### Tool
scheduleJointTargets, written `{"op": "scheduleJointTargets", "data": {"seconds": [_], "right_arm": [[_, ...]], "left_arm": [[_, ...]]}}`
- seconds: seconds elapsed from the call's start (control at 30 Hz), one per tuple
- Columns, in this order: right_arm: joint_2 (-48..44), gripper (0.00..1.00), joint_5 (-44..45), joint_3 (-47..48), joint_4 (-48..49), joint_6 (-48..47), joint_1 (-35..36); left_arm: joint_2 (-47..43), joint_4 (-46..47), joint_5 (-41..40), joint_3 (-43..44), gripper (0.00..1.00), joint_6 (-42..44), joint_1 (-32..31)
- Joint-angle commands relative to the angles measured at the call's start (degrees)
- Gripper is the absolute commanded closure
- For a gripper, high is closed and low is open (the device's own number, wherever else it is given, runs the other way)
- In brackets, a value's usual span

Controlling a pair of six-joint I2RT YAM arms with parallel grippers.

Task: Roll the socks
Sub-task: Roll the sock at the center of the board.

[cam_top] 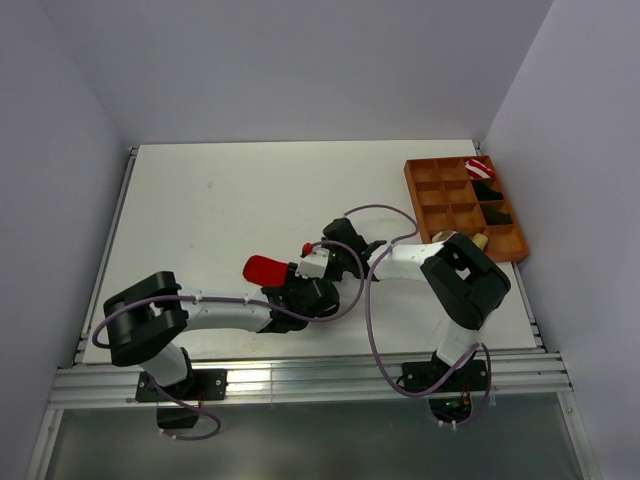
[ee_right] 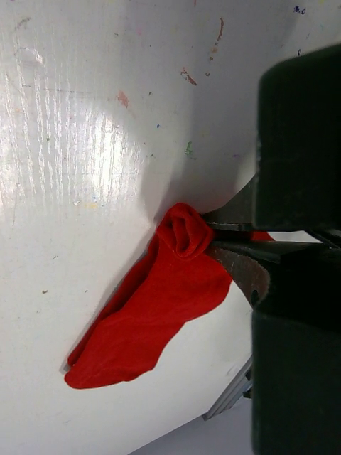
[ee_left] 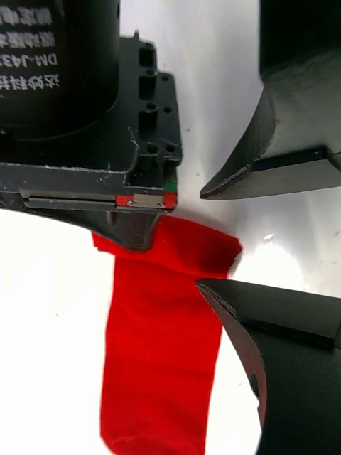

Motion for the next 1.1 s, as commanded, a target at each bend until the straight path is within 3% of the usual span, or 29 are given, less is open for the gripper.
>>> {"op": "scheduleJointTargets", "data": {"seconds": [0.0, 0.5, 0.7, 0.73, 0.93, 1.07], "right_arm": [[1.1, 1.0, -0.2, 1.7, -2.0, -1.4, 0.6], [2.7, 1.0, -1.7, 1.9, -1.4, -1.4, 0.6], [2.3, 1.0, -1.9, 1.5, -1.2, -1.4, 0.6], [2.3, 1.0, -1.7, 1.3, -1.2, -1.4, 0.6], [0.6, 0.98, -1.7, -1.7, 4.0, 0.3, 0.4], [-2.4, 0.87, -1.1, -5.0, 9.5, 0.9, 0.4]], "left_arm": [[2.4, -0.3, -6.0, 2.7, 0.47, 2.6, -0.7], [12.5, -4.7, -10.0, 7.8, 0.57, 1.7, -2.6], [15.0, -9.5, -10.5, 9.4, 0.85, -3.1, -3.0], [14.8, -9.9, -10.4, 9.3, 0.99, -4.0, -3.0], [11.6, -8.4, -5.9, 5.3, 1.0, -8.8, -2.3], [6.7, -3.2, 1.5, -0.5, 1.0, -10.0, -0.1]]}}
